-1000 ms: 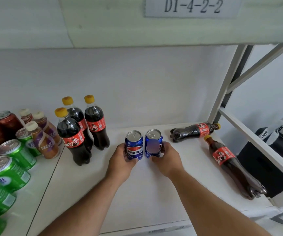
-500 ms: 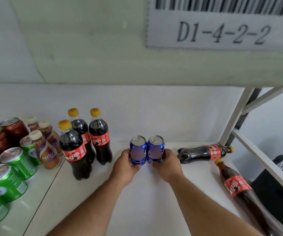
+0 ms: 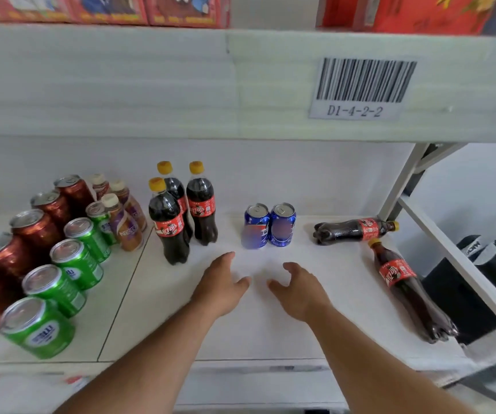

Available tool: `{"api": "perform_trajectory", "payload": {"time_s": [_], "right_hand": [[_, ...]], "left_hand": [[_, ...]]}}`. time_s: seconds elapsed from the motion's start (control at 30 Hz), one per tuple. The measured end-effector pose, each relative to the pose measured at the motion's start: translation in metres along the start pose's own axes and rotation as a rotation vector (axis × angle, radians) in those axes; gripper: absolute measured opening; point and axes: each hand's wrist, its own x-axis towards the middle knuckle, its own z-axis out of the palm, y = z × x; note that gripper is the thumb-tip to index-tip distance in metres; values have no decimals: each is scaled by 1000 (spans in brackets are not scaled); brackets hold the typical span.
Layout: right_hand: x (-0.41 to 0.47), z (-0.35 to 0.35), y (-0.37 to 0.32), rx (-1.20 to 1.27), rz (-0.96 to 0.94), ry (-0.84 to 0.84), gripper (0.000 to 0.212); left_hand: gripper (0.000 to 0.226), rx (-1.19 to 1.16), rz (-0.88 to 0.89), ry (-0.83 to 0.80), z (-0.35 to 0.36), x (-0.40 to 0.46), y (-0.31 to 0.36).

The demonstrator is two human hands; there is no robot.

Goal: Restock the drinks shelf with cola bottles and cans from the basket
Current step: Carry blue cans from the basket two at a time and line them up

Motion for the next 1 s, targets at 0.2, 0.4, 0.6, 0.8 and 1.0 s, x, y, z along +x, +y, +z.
{"api": "perform_trajectory", "payload": {"time_s": [0.2, 0.4, 0.6, 0.8, 1.0], "right_hand": [[-53, 4, -31, -163, -153, -93, 79], [-94, 10, -65, -271, -400, -160, 77], [-148, 30, -78, -351, -689, -284, 79], [-233, 68, -91, -307, -918, -436, 71], [-334, 114, -119, -321, -1111, -676, 70]], "left_hand": [[77, 51, -36, 12, -29, -64, -10], [78, 52, -65, 143, -54, -133, -22], [74, 74, -230, 298, -66, -234, -46], [68, 13, -472, 439, -56, -356, -87], [77, -33, -711, 608, -52, -484, -129]]}}
